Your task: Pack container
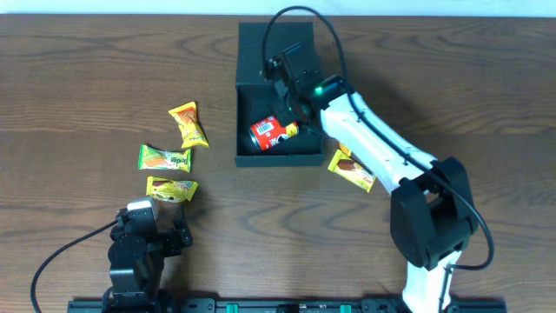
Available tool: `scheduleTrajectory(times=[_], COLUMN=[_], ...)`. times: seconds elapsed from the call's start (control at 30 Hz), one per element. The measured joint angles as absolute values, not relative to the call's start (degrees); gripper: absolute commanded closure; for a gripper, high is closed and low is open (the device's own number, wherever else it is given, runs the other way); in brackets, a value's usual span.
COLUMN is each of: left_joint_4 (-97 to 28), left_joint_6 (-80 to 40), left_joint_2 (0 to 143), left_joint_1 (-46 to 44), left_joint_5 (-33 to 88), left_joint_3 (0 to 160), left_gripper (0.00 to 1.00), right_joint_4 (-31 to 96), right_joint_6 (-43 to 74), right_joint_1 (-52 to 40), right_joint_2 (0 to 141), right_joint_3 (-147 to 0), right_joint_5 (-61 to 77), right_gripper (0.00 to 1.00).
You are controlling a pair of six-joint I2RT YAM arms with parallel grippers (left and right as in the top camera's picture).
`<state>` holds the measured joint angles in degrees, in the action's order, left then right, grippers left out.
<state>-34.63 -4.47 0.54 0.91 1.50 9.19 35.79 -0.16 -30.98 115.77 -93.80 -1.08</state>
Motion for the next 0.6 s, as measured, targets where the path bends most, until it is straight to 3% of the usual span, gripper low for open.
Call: scheduleTrajectory(times=[0.6], left_joint_4=[-34.63], left_joint_6=[-4.47], left_joint_2=[0.54], left_joint_1=[0.91], left_joint_5=[1.5], left_joint_3=[9.19], left_gripper=[0.05], right_joint_4=[32.58], right_joint_6=[2.83], right_joint_1=[-30.83], right_joint_2=[122.43], right_joint_3=[-94.02], right_joint_5=[0.43], right_gripper=[0.99])
